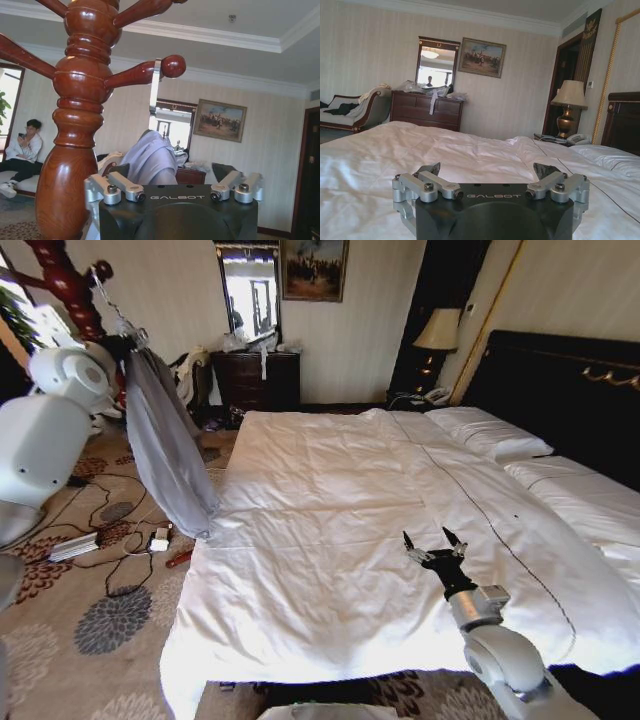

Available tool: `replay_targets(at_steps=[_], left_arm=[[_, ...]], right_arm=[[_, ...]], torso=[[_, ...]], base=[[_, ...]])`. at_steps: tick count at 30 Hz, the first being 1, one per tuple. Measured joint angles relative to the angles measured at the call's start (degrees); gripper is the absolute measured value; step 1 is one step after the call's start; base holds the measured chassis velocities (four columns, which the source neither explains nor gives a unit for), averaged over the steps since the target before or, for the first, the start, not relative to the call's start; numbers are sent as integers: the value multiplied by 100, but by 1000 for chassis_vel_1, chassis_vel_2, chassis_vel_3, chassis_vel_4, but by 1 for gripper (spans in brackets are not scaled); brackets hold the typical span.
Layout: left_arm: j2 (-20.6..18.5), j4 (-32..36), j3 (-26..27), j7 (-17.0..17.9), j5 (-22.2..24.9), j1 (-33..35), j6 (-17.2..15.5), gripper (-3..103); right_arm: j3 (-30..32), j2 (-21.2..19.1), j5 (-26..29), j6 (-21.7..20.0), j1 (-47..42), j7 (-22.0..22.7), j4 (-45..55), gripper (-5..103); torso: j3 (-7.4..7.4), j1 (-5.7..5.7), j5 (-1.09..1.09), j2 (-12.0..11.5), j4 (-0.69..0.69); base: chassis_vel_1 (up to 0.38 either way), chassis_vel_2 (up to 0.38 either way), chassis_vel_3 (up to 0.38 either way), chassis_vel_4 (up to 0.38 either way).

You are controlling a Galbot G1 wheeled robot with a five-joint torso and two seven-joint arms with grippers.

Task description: Pick up the clothes from the bed and hang them on the clothes hanger.

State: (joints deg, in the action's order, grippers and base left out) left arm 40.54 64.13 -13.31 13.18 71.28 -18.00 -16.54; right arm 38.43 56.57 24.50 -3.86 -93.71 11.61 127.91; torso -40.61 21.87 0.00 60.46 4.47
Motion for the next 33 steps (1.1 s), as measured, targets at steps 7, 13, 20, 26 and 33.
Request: replay_targets(at_steps=[7, 13, 20, 26, 33], left_arm=[[-105, 192, 83, 35, -36, 87, -16, 100], [-176, 311, 128, 56, -57, 145, -16, 100], [-254, 454, 266, 129, -87, 228, -11, 100], [-367, 671, 410, 152, -202, 386, 23, 100], [-546, 1159, 719, 173, -493, 695, 100, 100]], right_arm=[[0, 0, 0, 0, 0, 0, 0, 100], [0, 0, 0, 0, 0, 0, 0, 100], [0, 0, 0, 0, 0, 0, 0, 100], [0, 0, 0, 0, 0, 0, 0, 100], [0, 0, 0, 0, 0, 0, 0, 100]], torso=[[0, 0, 0, 0, 0], [0, 0, 0, 0, 0], [0, 0, 0, 0, 0], [0, 0, 0, 0, 0], [0, 0, 0, 0, 0]], base=[[0, 0, 0, 0], [0, 0, 0, 0], [0, 0, 0, 0], [0, 0, 0, 0], [0, 0, 0, 0]])
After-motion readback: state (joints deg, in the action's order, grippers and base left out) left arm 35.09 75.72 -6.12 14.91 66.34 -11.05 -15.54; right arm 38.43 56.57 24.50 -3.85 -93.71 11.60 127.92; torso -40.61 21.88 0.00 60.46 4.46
